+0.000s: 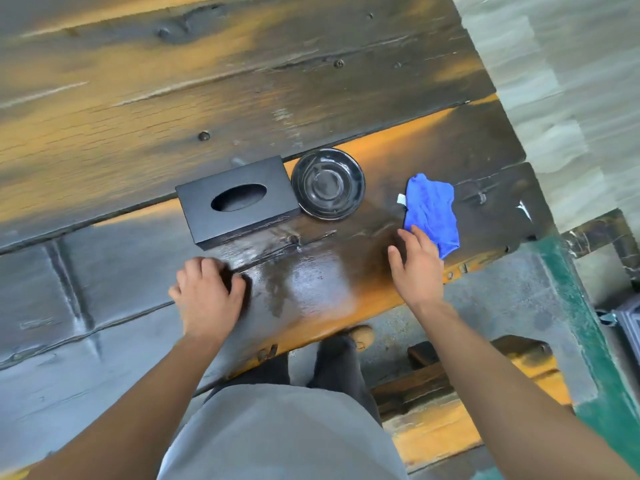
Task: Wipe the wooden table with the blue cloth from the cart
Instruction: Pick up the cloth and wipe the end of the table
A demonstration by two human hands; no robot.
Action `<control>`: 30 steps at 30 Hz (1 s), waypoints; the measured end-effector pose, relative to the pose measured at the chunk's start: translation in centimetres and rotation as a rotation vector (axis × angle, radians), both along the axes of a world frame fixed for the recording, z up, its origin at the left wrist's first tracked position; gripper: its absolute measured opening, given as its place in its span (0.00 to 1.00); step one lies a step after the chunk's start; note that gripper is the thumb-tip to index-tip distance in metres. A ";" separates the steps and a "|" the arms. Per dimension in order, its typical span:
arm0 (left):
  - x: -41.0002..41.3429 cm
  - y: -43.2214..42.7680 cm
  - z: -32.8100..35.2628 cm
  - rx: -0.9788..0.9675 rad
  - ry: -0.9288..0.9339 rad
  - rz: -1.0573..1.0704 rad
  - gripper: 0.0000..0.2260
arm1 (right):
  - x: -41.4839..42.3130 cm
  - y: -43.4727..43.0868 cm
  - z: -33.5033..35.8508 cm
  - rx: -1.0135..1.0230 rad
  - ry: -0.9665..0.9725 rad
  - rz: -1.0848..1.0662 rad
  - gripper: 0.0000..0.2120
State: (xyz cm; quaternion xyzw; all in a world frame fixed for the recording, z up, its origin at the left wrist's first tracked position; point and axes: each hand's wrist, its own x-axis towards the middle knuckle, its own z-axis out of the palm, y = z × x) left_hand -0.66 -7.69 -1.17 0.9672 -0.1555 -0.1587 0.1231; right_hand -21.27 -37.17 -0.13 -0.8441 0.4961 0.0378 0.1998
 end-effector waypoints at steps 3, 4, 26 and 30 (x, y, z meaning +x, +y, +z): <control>-3.7 -3.5 0.7 -0.007 0.036 -0.214 0.17 | -1.3 -2.5 -0.3 -0.004 0.023 -0.040 0.22; -4.8 -4.8 0.7 -0.001 0.052 -0.293 0.19 | -1.6 -3.3 -0.3 -0.003 0.032 -0.045 0.23; -12.2 -14.9 -3.8 0.259 0.102 -0.448 0.37 | -2.0 -11.5 -5.3 0.018 -0.051 0.136 0.20; -12.2 -15.2 -3.2 0.300 0.119 -0.455 0.38 | -4.2 -10.6 -5.1 0.015 -0.109 0.149 0.17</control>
